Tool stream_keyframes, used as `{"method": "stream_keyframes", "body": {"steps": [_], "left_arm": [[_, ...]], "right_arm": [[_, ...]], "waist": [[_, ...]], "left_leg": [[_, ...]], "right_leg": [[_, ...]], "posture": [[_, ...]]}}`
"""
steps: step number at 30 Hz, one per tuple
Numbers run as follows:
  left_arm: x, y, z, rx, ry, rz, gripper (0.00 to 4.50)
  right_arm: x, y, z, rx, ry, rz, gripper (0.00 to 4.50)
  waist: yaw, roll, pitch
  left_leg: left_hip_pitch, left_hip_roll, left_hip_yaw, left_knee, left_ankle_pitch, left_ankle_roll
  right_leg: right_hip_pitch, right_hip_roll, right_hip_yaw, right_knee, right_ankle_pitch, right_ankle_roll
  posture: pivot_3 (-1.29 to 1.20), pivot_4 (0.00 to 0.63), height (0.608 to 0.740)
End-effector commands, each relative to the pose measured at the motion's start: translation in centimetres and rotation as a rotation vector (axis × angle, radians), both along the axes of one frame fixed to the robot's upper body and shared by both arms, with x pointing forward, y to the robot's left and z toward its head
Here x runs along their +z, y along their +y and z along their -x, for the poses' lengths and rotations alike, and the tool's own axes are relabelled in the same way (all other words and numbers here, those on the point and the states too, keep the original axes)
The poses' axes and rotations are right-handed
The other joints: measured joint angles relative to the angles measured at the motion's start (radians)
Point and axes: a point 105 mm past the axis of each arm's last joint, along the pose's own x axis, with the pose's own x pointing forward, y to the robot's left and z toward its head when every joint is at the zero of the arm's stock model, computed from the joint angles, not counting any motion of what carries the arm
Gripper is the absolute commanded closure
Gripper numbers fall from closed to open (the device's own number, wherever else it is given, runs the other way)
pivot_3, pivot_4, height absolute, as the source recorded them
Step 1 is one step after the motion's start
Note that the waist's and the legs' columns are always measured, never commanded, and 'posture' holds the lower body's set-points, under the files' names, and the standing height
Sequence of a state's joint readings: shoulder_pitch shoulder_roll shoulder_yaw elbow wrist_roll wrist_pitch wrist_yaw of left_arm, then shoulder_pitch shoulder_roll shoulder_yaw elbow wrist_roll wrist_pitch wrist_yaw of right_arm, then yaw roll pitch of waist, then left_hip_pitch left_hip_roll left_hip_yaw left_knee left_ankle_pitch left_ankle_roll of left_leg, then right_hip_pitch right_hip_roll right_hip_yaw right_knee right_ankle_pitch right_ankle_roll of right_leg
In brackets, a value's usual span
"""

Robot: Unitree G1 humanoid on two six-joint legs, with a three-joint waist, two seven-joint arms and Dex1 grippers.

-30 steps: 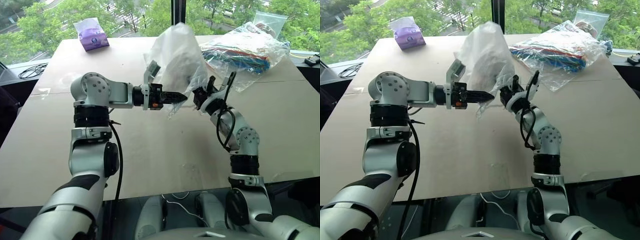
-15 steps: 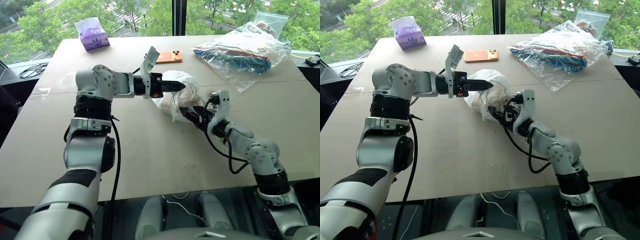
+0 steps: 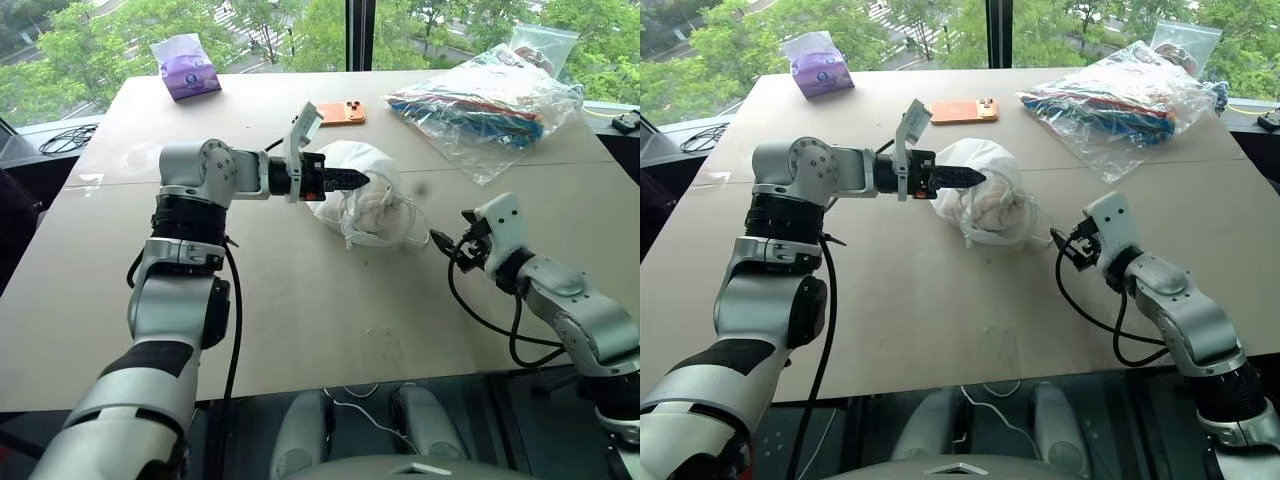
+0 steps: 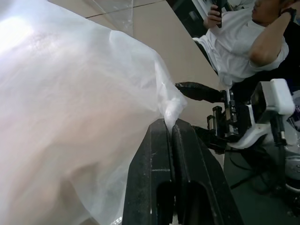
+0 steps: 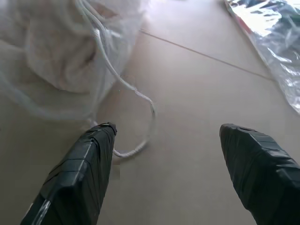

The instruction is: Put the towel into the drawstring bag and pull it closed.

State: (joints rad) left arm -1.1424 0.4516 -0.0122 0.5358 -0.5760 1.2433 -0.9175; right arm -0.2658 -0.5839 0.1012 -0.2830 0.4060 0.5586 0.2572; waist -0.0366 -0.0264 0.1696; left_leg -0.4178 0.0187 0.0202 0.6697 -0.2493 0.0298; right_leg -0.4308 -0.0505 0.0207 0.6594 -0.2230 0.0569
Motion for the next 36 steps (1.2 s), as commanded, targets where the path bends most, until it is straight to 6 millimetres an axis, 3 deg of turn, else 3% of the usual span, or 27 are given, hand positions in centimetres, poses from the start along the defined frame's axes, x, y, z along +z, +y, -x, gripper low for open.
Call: {"method": "stream_keyframes", "body": {"steps": [1,5,8,14,17,25,32,36], "left_arm": [[1.3,-0.6,0.0,-0.025,-0.047,0.007,4.50],[1.4,-0.5,0.0,-0.025,-0.048,0.008,4.50],[1.4,-0.5,0.0,-0.022,-0.049,0.008,4.50],[1.3,-0.4,0.2,-0.019,-0.047,0.012,4.50],[1.2,-0.3,0.1,-0.014,-0.045,0.012,4.50],[0.4,-0.7,0.1,-0.012,-0.037,0.008,4.50],[-0.8,-1.7,0.3,-0.042,-0.049,-0.026,4.50],[-0.8,-1.8,0.3,-0.044,-0.051,-0.022,4.50]], "right_arm": [[1.2,1.1,-1.1,0.016,-0.083,-0.041,0.75],[1.3,1.8,-2.5,0.000,-0.109,-0.089,0.75],[1.6,1.6,-3.8,-0.054,-0.150,-0.101,1.52],[2.0,2.2,-4.3,-0.040,-0.184,-0.144,4.48],[2.7,1.5,-4.5,-0.098,-0.220,-0.198,4.48],[5.0,-5.1,-4.5,-0.450,-0.371,-0.220,4.48],[3.1,-6.9,-4.0,-0.559,-0.257,-0.212,4.48],[4.1,-8.0,-3.6,-0.592,-0.326,-0.113,4.48]], "waist": [[-0.005,0.000,0.000],[-0.004,0.000,0.001],[-0.003,0.000,0.001],[0.000,0.000,0.001],[-0.001,0.000,0.001],[0.000,0.001,0.001],[-0.003,0.001,0.001],[-0.002,0.001,0.001]], "left_leg": [[0.000,0.000,0.000,0.000,0.000,0.000],[0.000,0.000,0.000,0.000,0.000,0.000],[0.000,0.000,0.000,0.000,0.000,0.000],[0.000,0.000,0.000,0.000,0.000,0.000],[0.000,0.000,0.000,0.000,0.000,0.000],[0.001,0.000,0.000,0.000,0.000,-0.001],[0.001,0.000,0.000,0.000,0.000,0.000],[0.001,0.000,0.001,0.000,0.000,0.000]], "right_leg": [[0.000,0.000,0.000,0.000,0.000,0.000],[0.000,0.000,0.001,0.001,0.000,0.000],[0.000,0.000,0.001,0.001,0.000,0.000],[0.000,0.000,0.000,0.000,0.000,0.000],[0.000,0.000,0.000,0.001,0.000,0.000],[0.000,-0.001,0.000,0.001,0.000,0.000],[0.000,-0.001,0.001,0.002,0.000,0.000],[0.000,-0.001,0.001,0.002,0.000,0.000]], "posture": [[0.00,0.150,0.740],[0.00,0.150,0.740],[0.00,0.150,0.740],[0.00,0.150,0.740],[0.00,0.150,0.740],[0.00,0.150,0.740],[0.00,0.150,0.740],[0.00,0.150,0.740]]}}
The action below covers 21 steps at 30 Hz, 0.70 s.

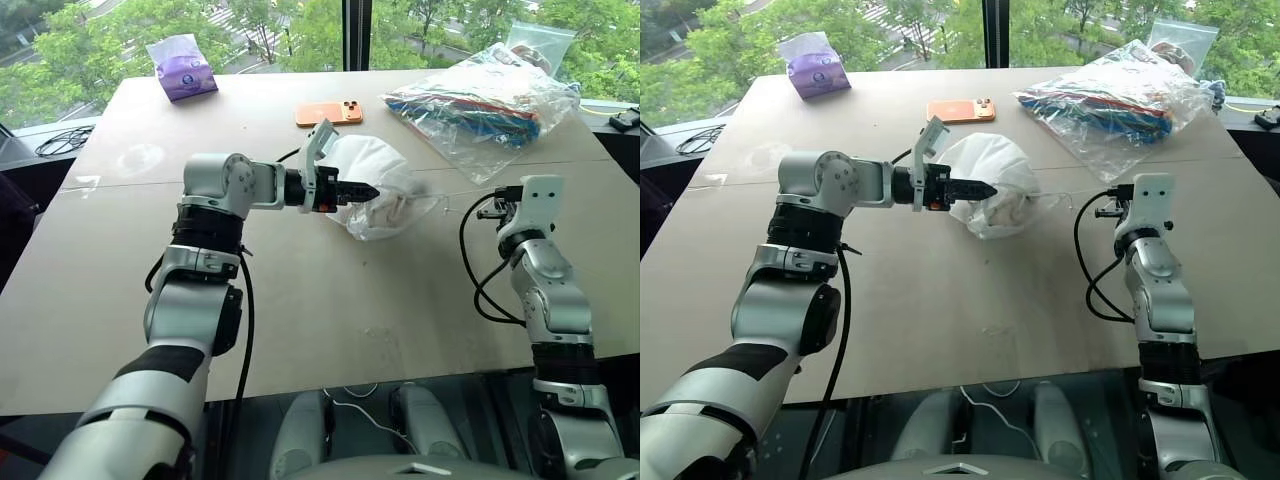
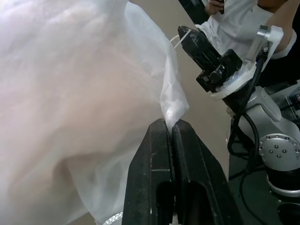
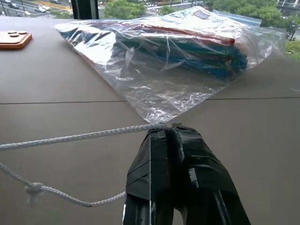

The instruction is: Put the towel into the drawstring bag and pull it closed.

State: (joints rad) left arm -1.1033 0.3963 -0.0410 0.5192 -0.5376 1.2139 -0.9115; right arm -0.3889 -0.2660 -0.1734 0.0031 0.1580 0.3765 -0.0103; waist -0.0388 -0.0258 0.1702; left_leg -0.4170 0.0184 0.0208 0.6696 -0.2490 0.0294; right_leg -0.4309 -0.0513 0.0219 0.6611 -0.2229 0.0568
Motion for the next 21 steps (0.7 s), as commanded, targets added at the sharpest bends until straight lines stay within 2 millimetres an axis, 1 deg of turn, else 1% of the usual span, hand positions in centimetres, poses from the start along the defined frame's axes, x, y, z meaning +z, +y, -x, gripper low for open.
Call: {"method": "stream_keyframes", "body": {"steps": [1,2,3,4,5,7,8,9,10,11,12,13,14,15,16,17,18,19,20,21], "left_arm": [[1.2,-0.5,0.1,-0.021,-0.060,0.015,4.50],[1.2,-0.5,0.1,-0.022,-0.060,0.017,4.50],[1.2,-0.6,0.0,-0.022,-0.060,0.018,4.50],[1.2,-0.6,0.0,-0.022,-0.059,0.019,4.50],[1.2,-0.7,0.0,-0.023,-0.059,0.020,4.50],[1.1,-0.8,0.0,-0.024,-0.058,0.021,4.50],[1.1,-0.8,0.0,-0.025,-0.058,0.022,4.50],[1.1,-0.9,0.0,-0.025,-0.058,0.023,4.50],[1.1,-0.9,0.0,-0.024,-0.060,0.023,4.50],[1.1,-0.9,-0.1,-0.022,-0.062,0.024,4.50],[1.2,-0.9,-0.2,-0.019,-0.065,0.025,4.50],[1.3,-0.8,-0.3,-0.016,-0.069,0.025,4.50],[1.4,-0.7,-0.3,-0.013,-0.073,0.026,4.50],[1.5,-0.5,-0.5,-0.007,-0.076,0.028,4.50],[1.5,-0.5,-0.6,-0.003,-0.079,0.028,4.50],[1.5,-0.4,-0.7,-0.001,-0.080,0.029,4.50],[1.5,-0.4,-0.7,0.000,-0.081,0.030,4.50],[1.5,-0.5,-0.8,-0.001,-0.081,0.030,4.50],[1.5,-0.6,-0.8,-0.002,-0.082,0.030,4.50],[1.5,-0.7,-0.8,-0.006,-0.082,0.031,4.50]], "right_arm": [[5.0,-0.6,1.1,-0.028,-0.204,0.322,4.48],[6.4,0.3,1.5,-0.006,-0.284,0.523,4.48],[7.1,1.1,1.9,0.016,-0.337,0.655,4.48],[7.7,1.8,2.2,0.036,-0.387,0.776,4.48],[8.5,2.2,2.6,0.033,-0.447,0.814,4.48],[9.4,2.6,3.2,0.030,-0.521,0.811,4.48],[9.5,2.9,3.3,0.047,-0.531,0.775,4.48],[9.3,3.1,3.4,0.076,-0.527,0.731,4.48],[8.6,3.8,3.7,0.154,-0.501,0.682,4.48],[7.4,4.8,4.3,0.273,-0.450,0.633,4.48],[6.4,5.6,5.1,0.381,-0.399,0.598,4.01],[5.4,6.2,6.2,0.479,-0.336,0.547,3.80],[4.4,6.5,7.3,0.567,-0.260,0.500,3.16],[2.6,6.9,9.3,0.704,-0.123,0.473,3.16],[0.4,7.1,11.6,0.837,0.043,0.456,2.58],[-1.5,6.9,13.7,0.934,0.196,0.443,2.36],[-2.5,6.7,15.1,0.988,0.295,0.431,1.97],[-3.5,5.7,15.8,0.981,0.383,0.457,1.59],[-3.9,5.0,16.0,0.961,0.424,0.473,1.23],[-3.9,4.3,15.7,0.927,0.438,0.471,0.82]], "waist": [[0.000,0.000,0.000],[0.001,0.001,0.001],[0.002,0.004,0.003],[0.001,0.004,0.003],[0.000,0.004,0.003],[-0.004,0.004,0.003],[-0.004,0.004,0.003],[-0.004,0.004,0.003],[-0.003,0.004,0.003],[-0.001,0.004,0.003],[0.000,0.004,0.003],[0.006,0.004,0.003],[0.006,0.003,0.003],[0.006,0.004,0.003],[0.011,0.005,0.003],[0.023,0.004,0.003],[0.027,0.004,0.003],[0.027,0.002,0.004],[0.025,0.002,0.004],[0.024,0.001,0.004]], "left_leg": [[0.000,0.000,0.000,0.000,0.000,0.000],[0.000,0.000,0.000,0.000,0.000,0.000],[0.000,-0.001,0.000,0.000,0.000,0.000],[0.000,-0.003,0.001,0.000,0.000,0.000],[0.000,-0.003,0.001,0.000,0.000,0.000],[0.000,-0.003,0.001,0.000,0.000,0.000],[0.001,-0.002,0.001,0.000,0.000,0.000],[0.001,-0.002,0.000,0.000,0.000,-0.001],[0.001,-0.001,0.000,0.000,0.001,-0.001],[0.001,-0.001,0.000,0.000,0.001,-0.001],[0.001,-0.001,0.000,0.000,0.000,-0.001],[0.001,-0.001,-0.001,0.000,0.000,0.000],[0.000,-0.002,-0.001,0.000,0.000,0.000],[0.000,-0.002,0.000,0.000,0.000,0.000],[-0.001,-0.003,0.000,0.000,0.000,0.000],[-0.001,-0.004,0.000,0.001,0.000,0.001],[0.000,-0.004,-0.002,0.001,-0.001,0.002],[0.000,-0.004,-0.003,0.001,-0.001,0.002],[0.001,-0.004,-0.002,0.001,-0.001,0.002],[0.001,-0.003,-0.002,0.002,-0.001,0.002]], "right_leg": [[0.000,0.000,0.000,0.000,0.000,0.000],[0.000,0.000,0.000,0.000,0.000,0.000],[0.000,0.000,0.000,0.000,0.000,0.000],[0.000,-0.002,0.001,0.000,-0.001,0.001],[-0.001,-0.002,0.001,0.000,-0.001,0.001],[0.000,-0.001,0.001,0.000,-0.001,0.002],[0.000,0.000,0.001,0.000,-0.001,0.001],[0.000,0.000,0.001,0.000,-0.001,0.001],[0.000,0.000,0.001,0.001,-0.001,0.001],[0.000,0.000,0.001,0.001,-0.001,0.001],[0.000,0.000,0.001,0.000,-0.001,0.001],[0.001,0.000,0.000,0.000,-0.001,0.001],[0.001,-0.001,0.000,-0.001,-0.001,0.001],[0.001,-0.001,0.000,-0.002,-0.001,0.001],[0.001,-0.002,0.001,-0.002,-0.001,0.001],[0.001,-0.003,0.000,-0.001,-0.001,0.002],[0.003,-0.003,-0.002,-0.003,-0.002,0.003],[0.004,-0.003,-0.004,-0.003,-0.002,0.003],[0.006,-0.003,-0.004,-0.004,-0.002,0.003],[0.006,-0.002,-0.005,-0.004,-0.002,0.002]], "posture": [[0.00,0.150,0.740],[0.00,0.150,0.740],[0.00,0.150,0.740],[0.00,0.150,0.740],[0.00,0.150,0.740],[0.00,0.150,0.740],[0.00,0.150,0.740],[0.00,0.150,0.740],[0.00,0.150,0.740],[0.00,0.150,0.740],[0.00,0.150,0.740],[0.00,0.150,0.740],[0.00,0.150,0.740],[0.00,0.150,0.740],[0.00,0.150,0.740],[0.00,0.150,0.740],[0.00,0.150,0.740],[0.00,0.150,0.740],[0.00,0.150,0.740],[0.00,0.150,0.740]]}}
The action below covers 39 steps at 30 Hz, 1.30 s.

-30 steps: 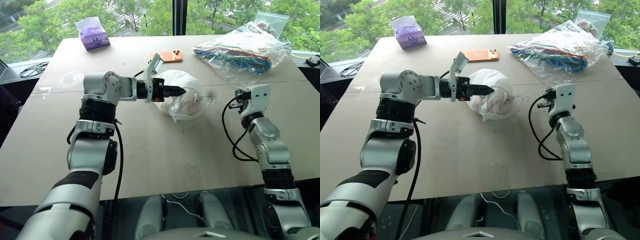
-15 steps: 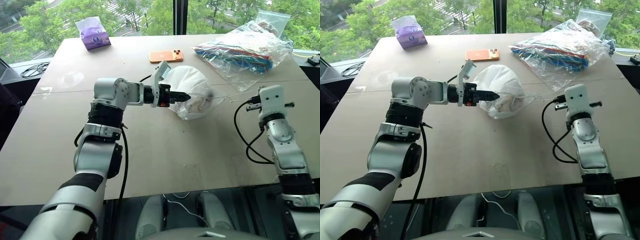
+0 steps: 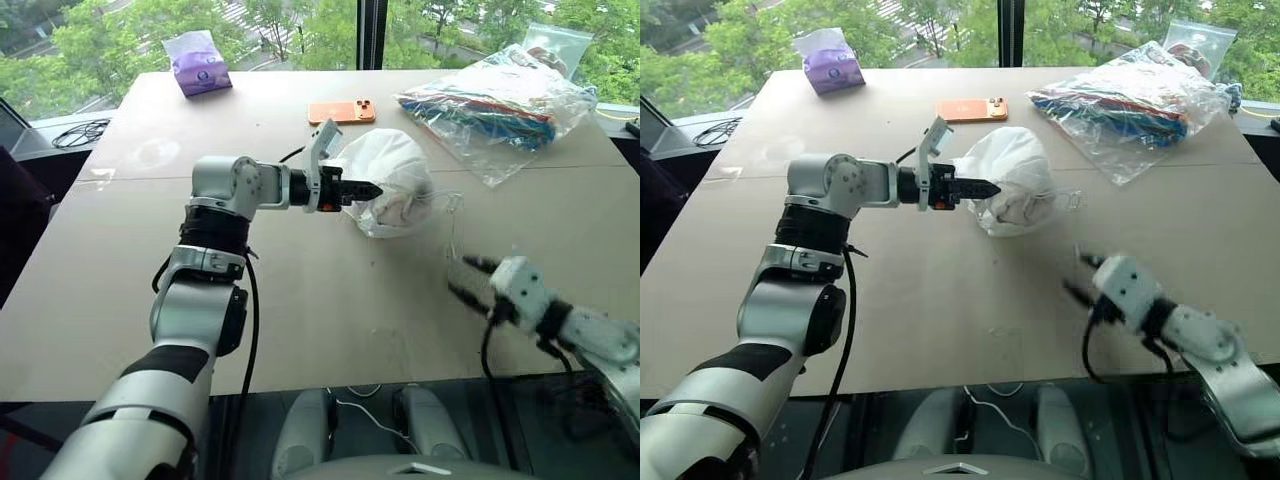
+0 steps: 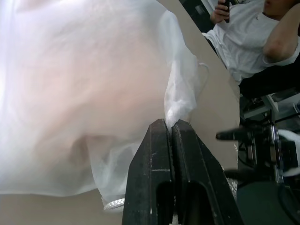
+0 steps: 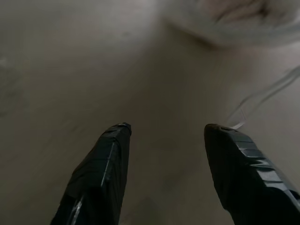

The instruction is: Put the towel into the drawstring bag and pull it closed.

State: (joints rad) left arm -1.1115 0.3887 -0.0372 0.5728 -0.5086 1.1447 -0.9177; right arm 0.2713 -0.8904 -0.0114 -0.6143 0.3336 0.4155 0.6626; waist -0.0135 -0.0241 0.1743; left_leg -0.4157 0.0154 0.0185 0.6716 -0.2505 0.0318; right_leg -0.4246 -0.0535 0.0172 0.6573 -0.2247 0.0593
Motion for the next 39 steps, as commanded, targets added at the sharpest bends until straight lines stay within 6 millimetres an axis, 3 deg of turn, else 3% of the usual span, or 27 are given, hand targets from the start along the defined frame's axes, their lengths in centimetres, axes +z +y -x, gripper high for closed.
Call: {"method": "stream_keyframes", "body": {"steps": [1,2,4,7,10,14,18,23,28,33,37,39], "left_arm": [[1.7,-1.1,0.0,-0.036,-0.056,0.027,4.50],[1.7,-1.2,0.0,-0.040,-0.058,0.026,4.50],[1.9,-1.4,0.0,-0.045,-0.062,0.027,4.50],[1.9,-1.4,0.0,-0.049,-0.067,0.025,4.50],[2.0,-1.2,0.0,-0.052,-0.072,0.022,4.50],[2.2,-1.0,0.2,-0.059,-0.082,0.010,4.50],[2.6,-0.6,0.2,-0.054,-0.093,0.001,4.50],[2.6,-0.4,0.3,-0.052,-0.094,-0.009,4.50],[2.5,-0.3,0.3,-0.047,-0.092,-0.012,4.50],[2.3,-0.5,0.3,-0.050,-0.093,-0.015,4.50],[2.2,-0.6,0.3,-0.051,-0.091,-0.013,4.50],[2.0,-0.7,0.3,-0.052,-0.088,-0.017,4.50]], "right_arm": [[1.3,-1.4,-0.4,-0.042,-0.001,0.037,0.34],[1.5,-1.7,-0.6,-0.056,0.003,0.037,0.11],[2.8,-2.1,-1.6,-0.093,-0.019,-0.027,0.11],[6.3,-3.0,-4.9,-0.228,-0.169,-0.189,0.11],[8.9,-5.3,-8.8,-0.450,-0.287,-0.351,0.11],[7.2,-5.1,-11.3,-0.555,-0.169,-0.502,0.11],[4.6,-2.9,-13.2,-0.514,-0.116,-0.483,0.11],[3.6,-0.5,-14.6,-0.441,-0.089,-0.486,0.11],[3.7,0.1,-17.5,-0.510,-0.192,-0.476,0.11],[5.9,-2.9,-19.5,-0.742,-0.481,-0.482,0.11],[7.7,-5.6,-18.6,-0.860,-0.644,-0.536,0.11],[8.8,-6.3,-17.7,-0.869,-0.717,-0.551,0.62]], "waist": [[-0.003,-0.001,0.000],[-0.003,-0.001,0.000],[-0.004,-0.001,0.000],[-0.003,-0.001,0.000],[-0.001,-0.001,0.000],[0.008,0.000,0.000],[-0.001,0.000,0.001],[-0.005,0.000,0.001],[-0.006,0.000,0.001],[-0.004,0.000,0.001],[-0.003,0.000,0.001],[-0.006,0.000,0.001]], "left_leg": [[0.001,0.000,0.000,0.001,0.000,0.000],[0.001,0.000,0.000,0.001,0.000,0.000],[0.003,0.000,0.000,0.003,0.000,0.000],[0.003,0.001,0.000,0.004,0.000,0.000],[0.002,0.001,-0.001,0.005,0.000,0.000],[0.000,0.001,-0.001,0.005,0.000,0.000],[-0.001,0.000,0.001,0.002,0.000,0.000],[0.001,0.000,0.000,0.002,0.000,0.000],[0.001,0.000,0.000,0.003,0.000,0.000],[0.000,0.000,-0.001,0.002,0.002,-0.003],[0.000,-0.001,0.000,0.002,0.003,-0.004],[0.000,-0.001,0.000,0.001,0.003,-0.004]], "right_leg": [[0.001,0.000,0.001,0.000,0.000,0.000],[0.001,0.000,0.002,0.000,0.000,0.000],[0.003,0.000,0.002,0.001,0.000,0.000],[0.003,0.001,0.002,0.002,0.000,0.000],[0.002,0.001,0.001,0.002,0.000,0.000],[0.002,0.001,-0.001,0.003,0.000,0.000],[0.002,-0.001,-0.001,-0.001,0.000,0.000],[0.001,0.000,0.000,0.002,0.000,0.000],[0.001,0.000,0.000,0.003,0.000,0.000],[0.000,-0.001,0.000,0.003,0.000,0.000],[-0.001,-0.002,0.001,0.003,0.000,0.000],[-0.001,-0.002,0.002,0.003,0.000,0.000]], "posture": [[0.00,0.150,0.740],[0.00,0.150,0.740],[0.00,0.150,0.740],[0.00,0.150,0.740],[0.00,0.150,0.740],[0.00,0.150,0.740],[0.00,0.150,0.740],[0.00,0.150,0.740],[0.00,0.150,0.740],[0.00,0.150,0.740],[0.00,0.150,0.740],[0.00,0.150,0.740]]}}
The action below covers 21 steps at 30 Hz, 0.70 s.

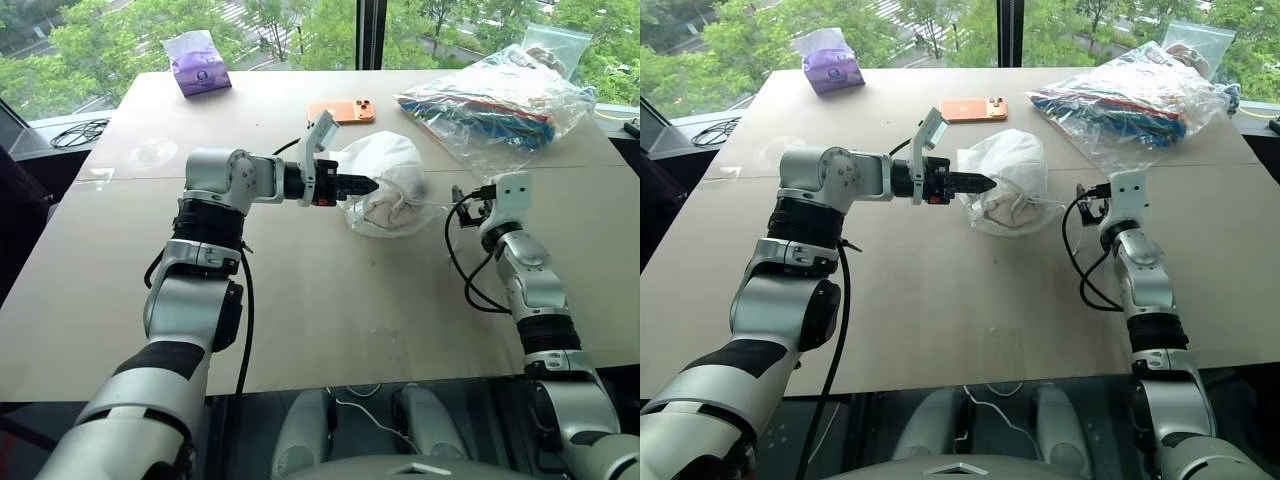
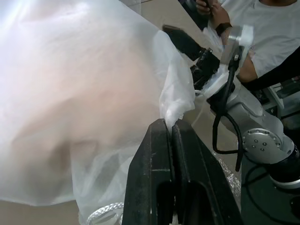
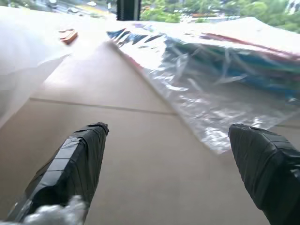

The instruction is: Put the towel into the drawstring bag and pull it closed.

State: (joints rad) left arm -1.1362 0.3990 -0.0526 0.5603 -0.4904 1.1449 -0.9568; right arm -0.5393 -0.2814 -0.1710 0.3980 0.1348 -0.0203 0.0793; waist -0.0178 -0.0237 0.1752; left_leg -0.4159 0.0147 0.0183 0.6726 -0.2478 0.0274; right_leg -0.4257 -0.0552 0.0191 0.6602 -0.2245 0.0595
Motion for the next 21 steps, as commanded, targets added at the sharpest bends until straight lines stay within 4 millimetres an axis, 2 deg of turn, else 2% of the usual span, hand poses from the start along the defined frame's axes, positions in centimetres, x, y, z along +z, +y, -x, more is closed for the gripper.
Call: {"method": "stream_keyframes", "body": {"steps": [1,4,5,9,12,17,21], "left_arm": [[0.9,-0.5,0.2,-0.021,-0.052,-0.007,4.50],[0.5,-0.9,0.0,-0.016,-0.054,-0.021,4.50],[0.4,-1.0,-0.1,-0.017,-0.059,-0.027,4.50],[0.7,-1.7,-0.7,-0.006,-0.102,-0.012,4.50],[1.6,-2.2,-1.5,0.018,-0.139,0.027,4.50],[2.4,-2.6,-1.5,-0.001,-0.156,0.077,4.50],[2.3,-2.7,-1.5,0.000,-0.157,0.076,4.50]], "right_arm": [[3.4,-1.4,1.6,-0.063,-0.177,0.014,1.04],[4.9,-1.5,2.8,-0.051,-0.235,0.071,2.10],[5.2,-1.3,3.1,-0.042,-0.238,0.093,2.74],[4.6,-0.6,4.0,0.021,-0.170,0.172,4.45],[3.9,-0.1,4.7,0.070,-0.107,0.240,4.45],[1.9,0.0,5.3,0.121,0.059,0.255,4.45],[0.3,0.0,5.6,0.168,0.168,0.271,3.09]], "waist": [[-0.002,0.000,0.000],[-0.004,0.000,0.000],[-0.005,0.000,0.000],[-0.006,0.000,0.000],[-0.005,0.000,0.000],[-0.007,0.000,0.000],[-0.008,0.000,0.000]], "left_leg": [[0.001,0.000,0.000,-0.001,0.000,0.000],[0.001,0.000,0.000,-0.001,-0.001,0.001],[0.001,0.000,0.000,-0.001,-0.001,0.001],[0.001,0.000,0.001,-0.001,-0.001,0.002],[0.001,0.000,0.001,-0.001,-0.002,0.004],[0.001,0.000,0.001,-0.001,-0.002,0.004],[0.000,0.000,0.001,-0.001,-0.003,0.004]], "right_leg": [[0.000,0.000,0.000,0.000,0.000,0.000],[-0.001,0.000,0.000,0.001,0.000,0.000],[-0.001,0.000,0.001,0.001,0.000,0.000],[-0.001,0.000,0.002,0.001,0.000,0.000],[-0.001,0.001,0.001,0.001,0.000,0.000],[-0.001,0.001,0.002,0.001,0.000,0.000],[-0.001,0.001,0.001,0.001,0.000,0.000]], "posture": [[0.00,0.150,0.740],[0.00,0.150,0.740],[0.00,0.150,0.740],[0.00,0.150,0.740],[0.00,0.150,0.740],[0.00,0.150,0.740],[0.00,0.150,0.740]]}}
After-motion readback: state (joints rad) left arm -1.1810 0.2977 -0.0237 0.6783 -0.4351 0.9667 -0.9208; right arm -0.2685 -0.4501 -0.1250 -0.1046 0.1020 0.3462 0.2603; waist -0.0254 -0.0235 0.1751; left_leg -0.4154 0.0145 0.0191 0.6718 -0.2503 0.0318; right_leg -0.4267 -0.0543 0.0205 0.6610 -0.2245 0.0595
